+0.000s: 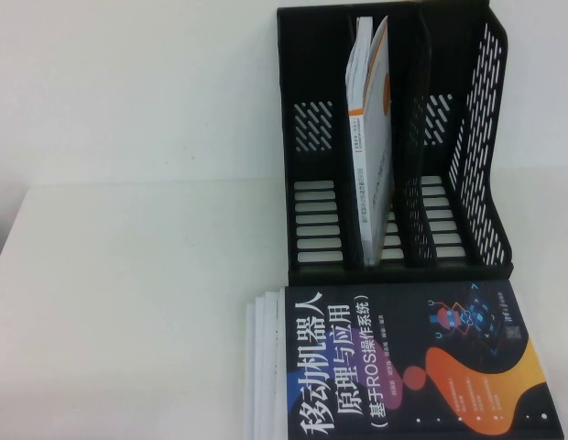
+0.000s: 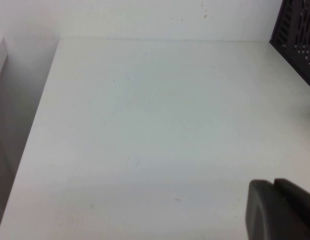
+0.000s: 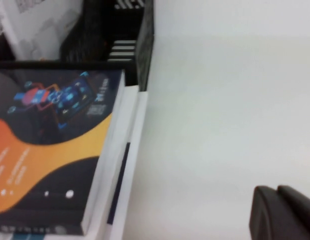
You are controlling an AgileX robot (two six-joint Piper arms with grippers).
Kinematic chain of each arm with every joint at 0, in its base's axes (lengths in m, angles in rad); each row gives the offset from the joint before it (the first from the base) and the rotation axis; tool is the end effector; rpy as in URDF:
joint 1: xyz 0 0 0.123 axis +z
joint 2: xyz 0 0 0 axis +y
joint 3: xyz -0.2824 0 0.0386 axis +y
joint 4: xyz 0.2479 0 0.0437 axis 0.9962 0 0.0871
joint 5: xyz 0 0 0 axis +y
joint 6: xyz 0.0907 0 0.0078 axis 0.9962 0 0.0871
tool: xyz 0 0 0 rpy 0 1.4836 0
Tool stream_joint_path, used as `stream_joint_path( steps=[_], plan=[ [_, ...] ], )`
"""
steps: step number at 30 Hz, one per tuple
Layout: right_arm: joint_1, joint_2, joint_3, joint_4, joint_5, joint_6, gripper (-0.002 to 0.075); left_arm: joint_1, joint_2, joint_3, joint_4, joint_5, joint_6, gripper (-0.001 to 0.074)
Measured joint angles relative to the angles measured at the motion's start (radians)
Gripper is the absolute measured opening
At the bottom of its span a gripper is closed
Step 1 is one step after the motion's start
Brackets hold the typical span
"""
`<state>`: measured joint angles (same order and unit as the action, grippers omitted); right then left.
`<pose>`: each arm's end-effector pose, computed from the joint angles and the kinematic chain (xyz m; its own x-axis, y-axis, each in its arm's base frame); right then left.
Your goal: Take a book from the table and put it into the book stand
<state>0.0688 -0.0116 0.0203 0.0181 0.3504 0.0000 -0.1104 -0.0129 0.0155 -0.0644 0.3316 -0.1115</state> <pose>0.0529 0.0042 0.1753 -0.2691 -0.0015 -0.9631 -0.0702 0.9974 0.0180 0.0528 -0.0078 0.1787 -0.2612 -0.1436 -0.9546 0.0868 0.9814 -0.1714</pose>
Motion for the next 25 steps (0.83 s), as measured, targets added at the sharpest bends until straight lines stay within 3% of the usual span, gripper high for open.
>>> stream_joint_path(
  steps=[6, 25],
  plan=[
    [0.000, 0.000, 0.000, -0.035, -0.002, 0.125, -0.0003, 0.000, 0.000, 0.000, 0.000, 0.000, 0.000, -0.0002],
    [0.000, 0.000, 0.000, -0.041, -0.002, 0.022, -0.0003, 0.000, 0.000, 0.000, 0.000, 0.000, 0.000, -0.0002]
  ],
)
